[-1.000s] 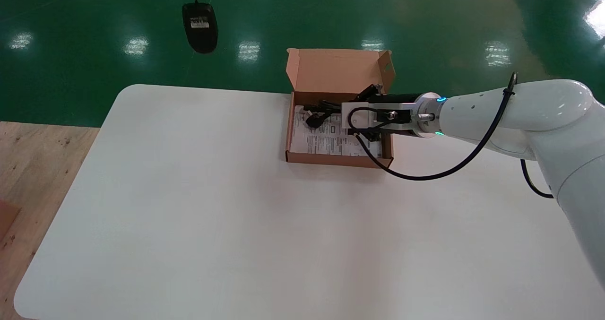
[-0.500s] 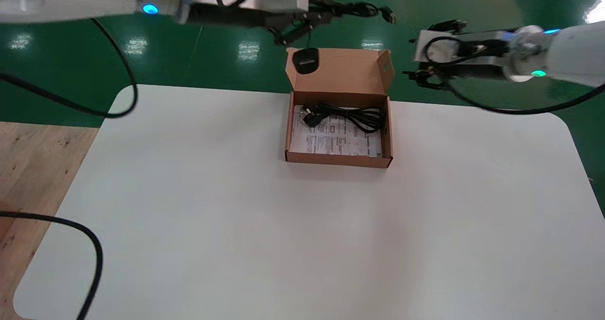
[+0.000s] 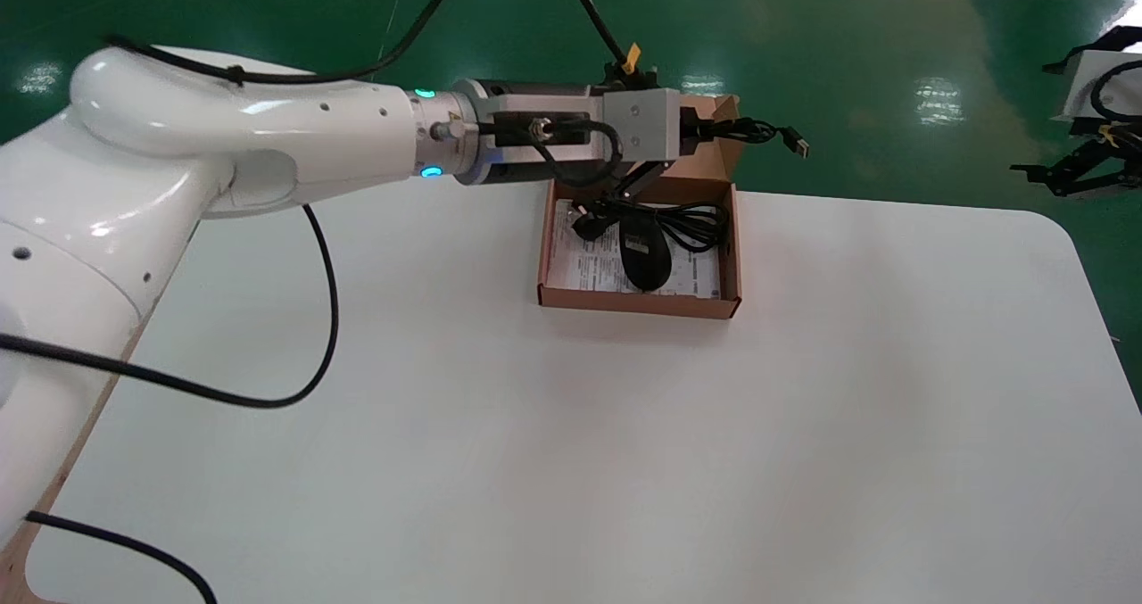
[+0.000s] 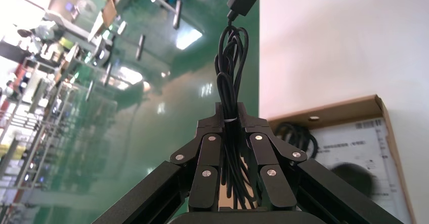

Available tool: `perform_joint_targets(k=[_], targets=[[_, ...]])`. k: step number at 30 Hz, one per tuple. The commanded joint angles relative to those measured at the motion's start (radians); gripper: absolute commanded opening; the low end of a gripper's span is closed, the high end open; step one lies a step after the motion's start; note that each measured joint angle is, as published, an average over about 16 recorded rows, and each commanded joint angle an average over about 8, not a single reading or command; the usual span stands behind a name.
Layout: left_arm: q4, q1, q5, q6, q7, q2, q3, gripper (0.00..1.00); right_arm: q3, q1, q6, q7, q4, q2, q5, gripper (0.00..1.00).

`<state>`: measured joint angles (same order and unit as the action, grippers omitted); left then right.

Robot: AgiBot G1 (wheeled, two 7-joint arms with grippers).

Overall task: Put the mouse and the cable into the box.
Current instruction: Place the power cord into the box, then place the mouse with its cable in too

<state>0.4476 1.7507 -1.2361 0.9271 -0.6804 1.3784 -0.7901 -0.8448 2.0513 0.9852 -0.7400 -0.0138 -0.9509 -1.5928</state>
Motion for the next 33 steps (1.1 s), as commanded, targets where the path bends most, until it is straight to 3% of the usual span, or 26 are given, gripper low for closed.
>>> perform_joint_targets(k=[1,7,19,20,27,28,33], targets=[[0.046,-0.027,0.022,-0.055,0.028,0.000,-0.051,0.00,-0.008,0.010,0.011,0.002,0.010,0.022,-0.012,1.00],[0.070,-0.057,0.081,-0.143,0.122,-0.004,-0.183,0.00,-0.023,0.032,0.041,0.010,0.026,0.056,-0.033,1.00],[0.046,-0.061,0.091,-0.194,0.265,-0.011,-0.384,0.01,-0.035,0.069,0.133,0.018,0.044,0.076,-0.051,1.00],[0.044,-0.060,0.088,-0.197,0.273,-0.011,-0.397,0.07,-0.036,0.071,0.143,0.018,0.047,0.077,-0.052,1.00],[0.034,-0.055,0.068,-0.220,0.308,-0.011,-0.462,0.93,-0.040,0.085,0.183,0.016,0.058,0.082,-0.058,1.00],[0.034,-0.055,0.067,-0.222,0.310,-0.011,-0.466,1.00,-0.040,0.086,0.184,0.016,0.059,0.082,-0.058,1.00],[0.032,-0.054,0.064,-0.223,0.309,-0.011,-0.466,1.00,-0.040,0.086,0.184,0.016,0.060,0.082,-0.058,1.00]])
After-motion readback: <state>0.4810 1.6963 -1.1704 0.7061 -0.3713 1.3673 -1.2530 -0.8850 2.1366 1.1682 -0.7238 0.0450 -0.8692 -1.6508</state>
